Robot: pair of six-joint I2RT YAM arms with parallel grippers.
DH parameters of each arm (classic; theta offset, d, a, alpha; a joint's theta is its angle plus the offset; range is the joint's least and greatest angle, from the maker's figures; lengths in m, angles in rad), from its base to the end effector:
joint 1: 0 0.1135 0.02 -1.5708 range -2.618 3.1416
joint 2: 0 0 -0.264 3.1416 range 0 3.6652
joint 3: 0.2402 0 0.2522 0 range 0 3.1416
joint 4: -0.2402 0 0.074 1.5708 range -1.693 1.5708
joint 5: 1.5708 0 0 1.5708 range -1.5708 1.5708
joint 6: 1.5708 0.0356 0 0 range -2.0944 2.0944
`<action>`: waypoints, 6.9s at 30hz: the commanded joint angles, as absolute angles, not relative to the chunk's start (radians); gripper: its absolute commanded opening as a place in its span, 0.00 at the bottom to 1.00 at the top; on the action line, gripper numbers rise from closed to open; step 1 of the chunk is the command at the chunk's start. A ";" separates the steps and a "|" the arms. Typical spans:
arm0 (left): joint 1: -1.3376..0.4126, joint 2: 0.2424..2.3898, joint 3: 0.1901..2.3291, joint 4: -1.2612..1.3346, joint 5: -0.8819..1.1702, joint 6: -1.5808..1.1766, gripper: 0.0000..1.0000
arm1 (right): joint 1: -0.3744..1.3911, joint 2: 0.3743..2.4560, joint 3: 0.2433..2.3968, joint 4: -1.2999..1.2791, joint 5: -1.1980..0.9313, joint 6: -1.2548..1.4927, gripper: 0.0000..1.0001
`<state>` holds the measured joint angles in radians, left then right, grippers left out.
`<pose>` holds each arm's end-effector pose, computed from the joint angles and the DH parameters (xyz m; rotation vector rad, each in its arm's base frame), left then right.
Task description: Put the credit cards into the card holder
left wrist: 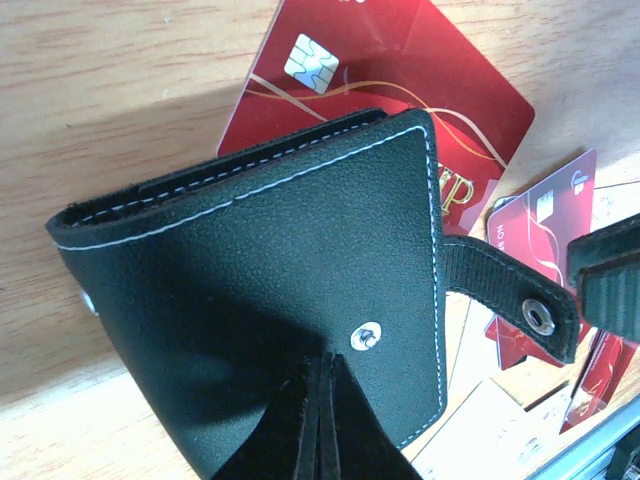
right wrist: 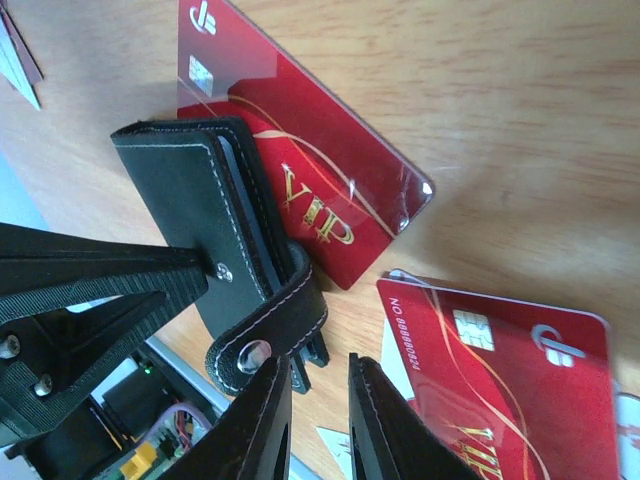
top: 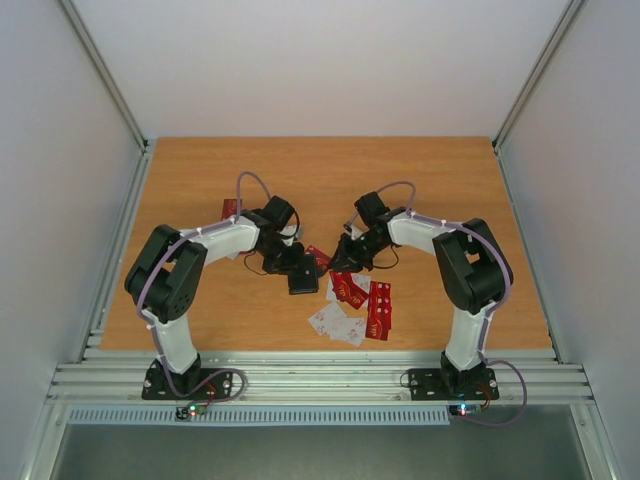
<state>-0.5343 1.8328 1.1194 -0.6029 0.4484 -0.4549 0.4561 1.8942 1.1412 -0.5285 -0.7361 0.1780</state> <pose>0.2844 -0.1862 0.1509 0.2086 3.0242 -0.7922 0.3058 0.1766 0.1439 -0.5574 2.8200 1.1819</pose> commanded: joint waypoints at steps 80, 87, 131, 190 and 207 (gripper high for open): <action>-0.551 1.907 1.176 -0.639 0.476 -0.439 0.00 | 0.547 1.814 1.212 -0.556 -0.645 0.058 0.14; -0.551 1.903 1.179 -0.646 0.460 -0.437 0.00 | 0.577 1.813 1.207 -0.671 -0.520 -0.037 0.14; -0.551 1.930 1.216 -0.658 0.473 -0.428 0.00 | 0.636 1.963 1.347 -0.649 -0.532 -0.035 0.13; -0.551 1.948 1.208 -0.632 0.494 -0.434 0.00 | 0.680 2.103 1.394 -0.664 -0.506 -0.008 0.04; -0.536 1.931 1.090 -0.453 0.560 -0.485 0.00 | 0.735 2.189 1.473 -0.777 -0.430 0.045 0.01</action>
